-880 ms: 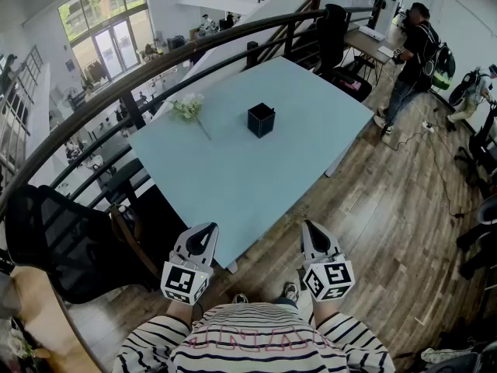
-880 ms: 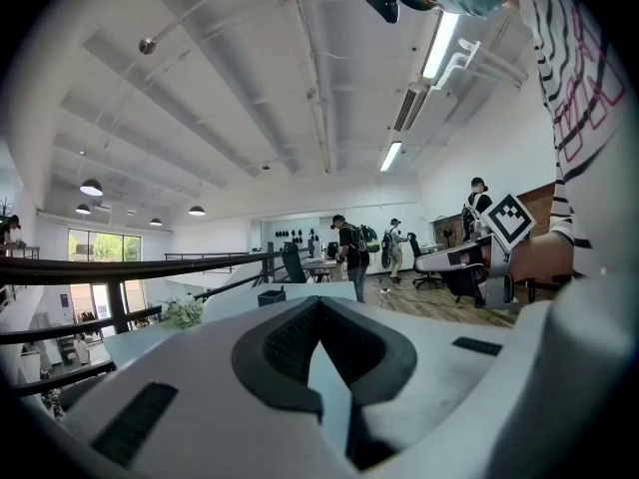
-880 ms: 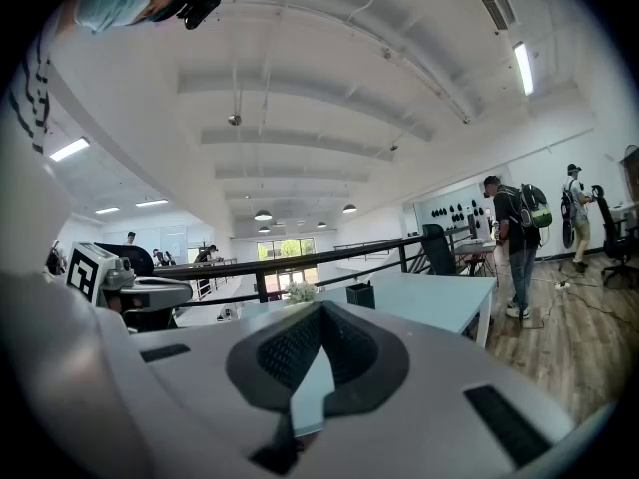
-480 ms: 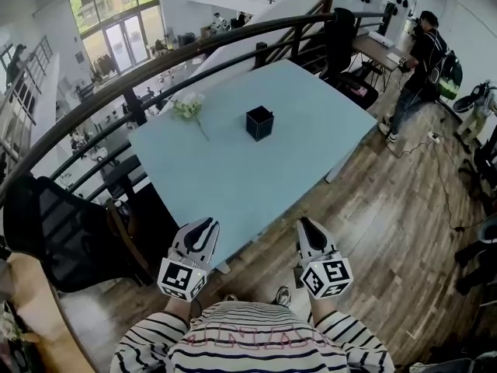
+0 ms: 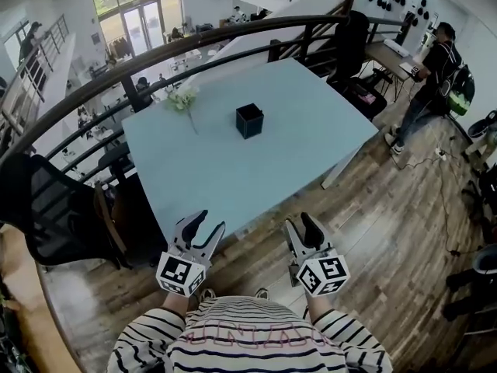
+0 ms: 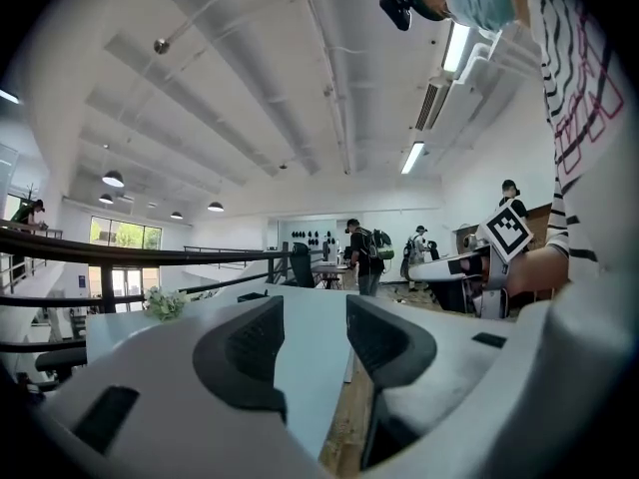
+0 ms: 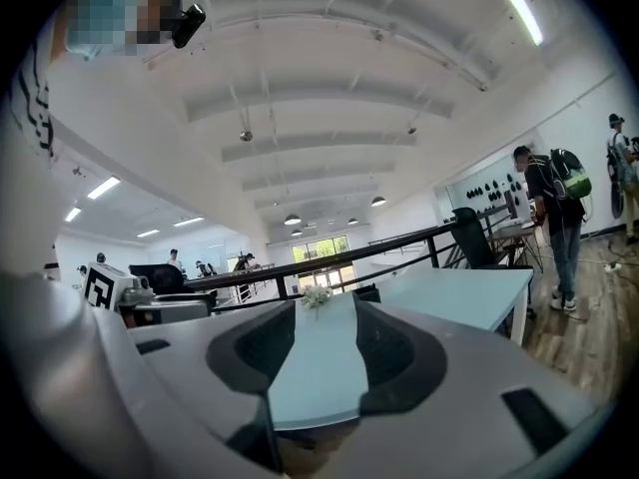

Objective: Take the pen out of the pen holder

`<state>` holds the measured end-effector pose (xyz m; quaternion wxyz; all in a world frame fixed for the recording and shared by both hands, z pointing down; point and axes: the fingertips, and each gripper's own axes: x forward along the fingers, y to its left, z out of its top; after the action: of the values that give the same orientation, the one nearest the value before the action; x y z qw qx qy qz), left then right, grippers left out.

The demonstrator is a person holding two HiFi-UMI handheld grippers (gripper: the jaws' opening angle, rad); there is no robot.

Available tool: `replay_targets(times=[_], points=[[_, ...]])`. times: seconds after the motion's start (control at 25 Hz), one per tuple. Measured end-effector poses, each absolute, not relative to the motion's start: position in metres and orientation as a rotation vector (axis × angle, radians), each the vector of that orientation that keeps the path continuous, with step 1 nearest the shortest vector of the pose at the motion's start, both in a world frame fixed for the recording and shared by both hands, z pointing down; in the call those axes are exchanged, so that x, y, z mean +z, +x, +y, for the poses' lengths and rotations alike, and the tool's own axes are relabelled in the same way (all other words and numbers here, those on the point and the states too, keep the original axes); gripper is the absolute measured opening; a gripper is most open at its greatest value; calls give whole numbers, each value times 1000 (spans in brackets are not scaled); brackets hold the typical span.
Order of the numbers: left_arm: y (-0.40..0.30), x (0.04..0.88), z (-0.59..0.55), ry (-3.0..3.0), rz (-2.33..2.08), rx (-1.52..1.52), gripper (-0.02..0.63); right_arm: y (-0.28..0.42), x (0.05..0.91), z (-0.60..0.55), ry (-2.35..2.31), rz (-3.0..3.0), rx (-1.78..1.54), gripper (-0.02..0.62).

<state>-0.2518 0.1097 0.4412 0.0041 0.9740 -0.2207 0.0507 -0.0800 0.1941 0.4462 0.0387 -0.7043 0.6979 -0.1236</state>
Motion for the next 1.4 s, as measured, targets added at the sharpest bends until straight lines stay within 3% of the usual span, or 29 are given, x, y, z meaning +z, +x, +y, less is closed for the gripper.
replay_targets(times=[0.68, 1.4], points=[[-185, 453, 134, 2987, -873, 170, 173, -12, 456, 191, -2009, 2267, -414, 186], [-98, 451, -19, 3021, -786, 122, 173, 65, 467, 47, -2077, 2257, -431, 186]])
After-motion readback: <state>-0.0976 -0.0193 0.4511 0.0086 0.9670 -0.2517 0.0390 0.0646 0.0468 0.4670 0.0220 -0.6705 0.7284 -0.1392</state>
